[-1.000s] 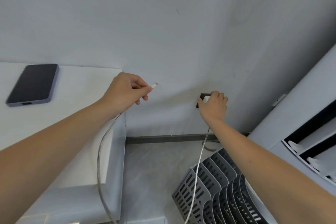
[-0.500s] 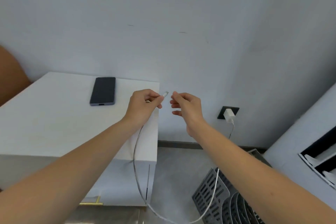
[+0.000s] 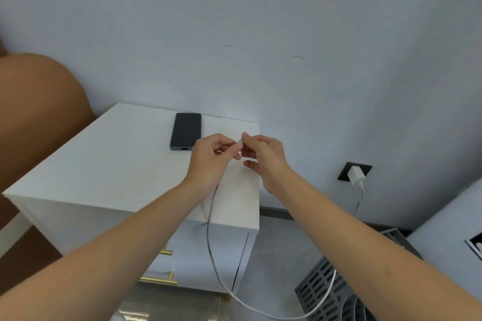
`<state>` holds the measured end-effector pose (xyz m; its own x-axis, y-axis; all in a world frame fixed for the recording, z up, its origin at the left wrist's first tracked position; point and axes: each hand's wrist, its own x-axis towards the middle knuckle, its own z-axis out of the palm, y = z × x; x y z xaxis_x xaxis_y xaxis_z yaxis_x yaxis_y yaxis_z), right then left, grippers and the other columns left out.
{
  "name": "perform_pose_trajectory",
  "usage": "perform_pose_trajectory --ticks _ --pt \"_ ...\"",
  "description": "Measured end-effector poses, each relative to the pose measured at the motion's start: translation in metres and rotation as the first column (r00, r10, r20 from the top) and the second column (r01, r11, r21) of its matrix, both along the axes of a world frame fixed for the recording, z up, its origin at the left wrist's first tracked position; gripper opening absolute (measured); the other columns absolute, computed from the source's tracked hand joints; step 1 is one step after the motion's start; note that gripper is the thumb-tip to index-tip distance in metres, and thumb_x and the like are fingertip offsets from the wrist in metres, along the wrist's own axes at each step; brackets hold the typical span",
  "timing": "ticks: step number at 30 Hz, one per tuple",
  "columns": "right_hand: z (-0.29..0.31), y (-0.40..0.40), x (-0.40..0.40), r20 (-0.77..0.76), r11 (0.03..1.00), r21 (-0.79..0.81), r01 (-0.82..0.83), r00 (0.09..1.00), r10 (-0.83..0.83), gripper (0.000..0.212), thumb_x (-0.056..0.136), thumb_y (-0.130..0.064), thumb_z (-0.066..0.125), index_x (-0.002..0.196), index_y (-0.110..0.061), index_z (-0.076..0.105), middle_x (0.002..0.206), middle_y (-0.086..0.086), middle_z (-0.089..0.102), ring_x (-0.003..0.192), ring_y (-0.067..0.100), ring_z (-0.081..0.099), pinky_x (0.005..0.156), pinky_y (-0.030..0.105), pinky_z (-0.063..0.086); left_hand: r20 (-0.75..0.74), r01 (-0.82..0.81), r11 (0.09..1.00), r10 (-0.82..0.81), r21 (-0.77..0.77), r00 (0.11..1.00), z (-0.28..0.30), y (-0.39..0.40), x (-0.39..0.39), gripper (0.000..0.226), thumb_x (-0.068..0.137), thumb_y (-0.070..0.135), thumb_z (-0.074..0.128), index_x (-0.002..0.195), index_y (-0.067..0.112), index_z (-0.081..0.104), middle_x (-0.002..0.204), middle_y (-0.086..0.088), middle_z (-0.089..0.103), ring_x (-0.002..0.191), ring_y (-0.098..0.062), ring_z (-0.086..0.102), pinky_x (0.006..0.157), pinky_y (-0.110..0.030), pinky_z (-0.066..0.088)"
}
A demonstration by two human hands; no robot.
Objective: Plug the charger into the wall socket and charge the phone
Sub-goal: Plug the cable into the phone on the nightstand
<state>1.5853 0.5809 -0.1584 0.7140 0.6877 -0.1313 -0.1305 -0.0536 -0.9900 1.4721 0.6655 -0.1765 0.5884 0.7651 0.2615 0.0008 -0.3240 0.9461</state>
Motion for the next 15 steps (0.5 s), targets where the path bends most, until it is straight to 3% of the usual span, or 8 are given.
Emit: perform_pose_trajectory --ticks 4,8,12,15 --pt "-0.001 0.011 -0.011 -0.041 1.0 0.011 0.018 0.999 -0.017 0.023 0.106 -0.026 0.06 0.1 -0.005 0.069 0.094 0.01 0.078 0.085 0.021 0.074 0.069 0.031 0.061 -0.101 -0.152 0.987 0.156 0.043 0.983 0.001 0.02 -0.017 0.03 0.102 0.04 0.058 0.097 0.014 0.072 0.078 0.002 0.077 0.06 -0.007 0.066 0.056 -0.019 0.053" --pt "0.002 0.018 -0.024 -0.025 0.999 0.01 -0.032 0.999 0.033 0.026 0.108 -0.025 0.055 0.107 -0.001 0.064 0.072 0.009 0.076 0.06 0.018 0.074 0.057 0.027 0.063 -0.314 -0.354 0.91 0.408 0.216 0.857 0.009 0.069 -0.028 0.035 0.101 0.047 0.051 0.108 0.014 0.062 0.096 0.0 0.07 0.09 -0.025 0.066 0.075 -0.037 0.051" --pt "-0.002 0.032 -0.039 0.032 0.999 -0.036 -0.024 0.999 0.026 0.027 0.106 -0.024 0.059 0.106 0.002 0.066 0.068 0.008 0.068 0.051 0.017 0.065 0.057 0.029 0.063 -0.629 -0.284 0.892 0.449 0.351 0.634 0.017 0.105 -0.009 0.069 0.095 0.062 0.05 0.136 0.007 0.047 0.132 -0.014 0.056 0.123 -0.036 0.053 0.086 -0.044 0.046" --pt "-0.013 0.037 -0.047 0.017 0.999 -0.026 -0.026 1.0 0.026 0.023 0.104 -0.022 0.061 0.102 0.001 0.066 0.071 0.009 0.066 0.05 0.02 0.063 0.054 0.029 0.06 -0.753 -0.234 0.917 0.399 0.324 0.524 0.02 0.119 0.009 0.096 0.085 0.077 0.05 0.149 0.007 0.037 0.148 -0.015 0.043 0.133 -0.036 0.048 0.093 -0.041 0.041"
